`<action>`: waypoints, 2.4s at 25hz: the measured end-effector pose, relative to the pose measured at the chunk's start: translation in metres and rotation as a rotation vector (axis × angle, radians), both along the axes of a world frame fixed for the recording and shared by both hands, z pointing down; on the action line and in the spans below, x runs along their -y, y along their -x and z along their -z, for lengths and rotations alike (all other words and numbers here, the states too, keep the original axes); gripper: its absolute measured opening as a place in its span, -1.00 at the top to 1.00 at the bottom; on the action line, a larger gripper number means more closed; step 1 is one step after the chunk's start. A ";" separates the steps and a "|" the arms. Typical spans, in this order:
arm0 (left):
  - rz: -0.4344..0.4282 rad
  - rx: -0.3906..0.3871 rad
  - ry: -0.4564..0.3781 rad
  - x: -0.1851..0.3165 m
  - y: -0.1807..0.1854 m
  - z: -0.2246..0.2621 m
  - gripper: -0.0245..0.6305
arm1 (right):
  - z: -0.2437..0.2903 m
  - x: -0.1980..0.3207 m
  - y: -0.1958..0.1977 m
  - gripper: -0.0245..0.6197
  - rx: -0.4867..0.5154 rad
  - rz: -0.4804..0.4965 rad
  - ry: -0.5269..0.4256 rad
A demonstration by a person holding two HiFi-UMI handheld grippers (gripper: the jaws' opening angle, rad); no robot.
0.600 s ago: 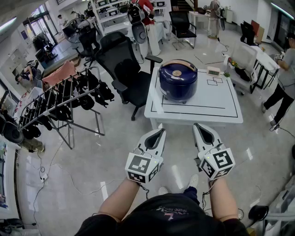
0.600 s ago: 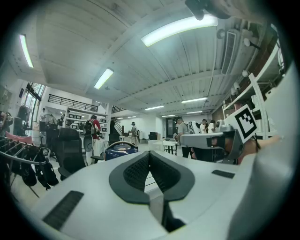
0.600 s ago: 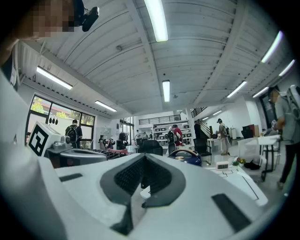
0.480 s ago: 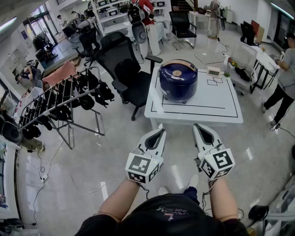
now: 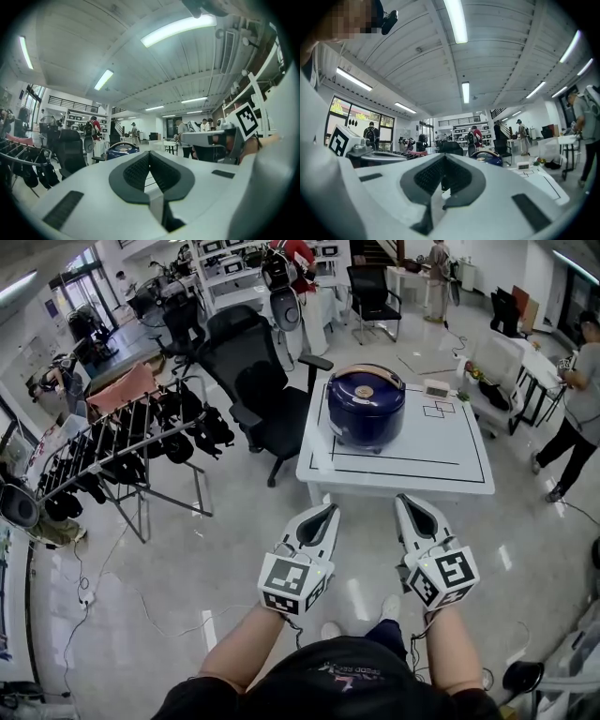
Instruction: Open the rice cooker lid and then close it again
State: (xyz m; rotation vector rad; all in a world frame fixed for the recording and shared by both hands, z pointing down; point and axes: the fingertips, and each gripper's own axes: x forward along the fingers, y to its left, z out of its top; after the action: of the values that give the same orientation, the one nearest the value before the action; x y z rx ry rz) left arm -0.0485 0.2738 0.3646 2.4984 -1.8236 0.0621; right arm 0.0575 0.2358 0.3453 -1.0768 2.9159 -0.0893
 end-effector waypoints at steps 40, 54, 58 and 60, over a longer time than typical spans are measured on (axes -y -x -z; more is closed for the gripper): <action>0.078 0.064 -0.014 0.272 -0.005 0.011 -0.07 | 0.018 0.291 -0.013 0.45 0.072 0.071 -0.012; 0.130 0.067 -0.011 0.355 -0.048 0.009 -0.08 | 0.019 0.383 -0.052 0.45 0.082 0.121 -0.007; 0.158 0.072 -0.034 0.369 -0.055 0.018 -0.08 | 0.025 0.398 -0.059 0.45 0.089 0.149 -0.022; 0.170 0.080 -0.043 0.374 -0.058 0.023 -0.08 | 0.029 0.405 -0.061 0.45 0.094 0.163 -0.028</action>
State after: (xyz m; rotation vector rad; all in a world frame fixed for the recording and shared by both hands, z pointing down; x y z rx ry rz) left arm 0.0099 -0.1000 0.3415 2.3892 -2.0830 0.1188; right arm 0.1189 -0.1690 0.3159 -0.8063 2.9056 -0.1002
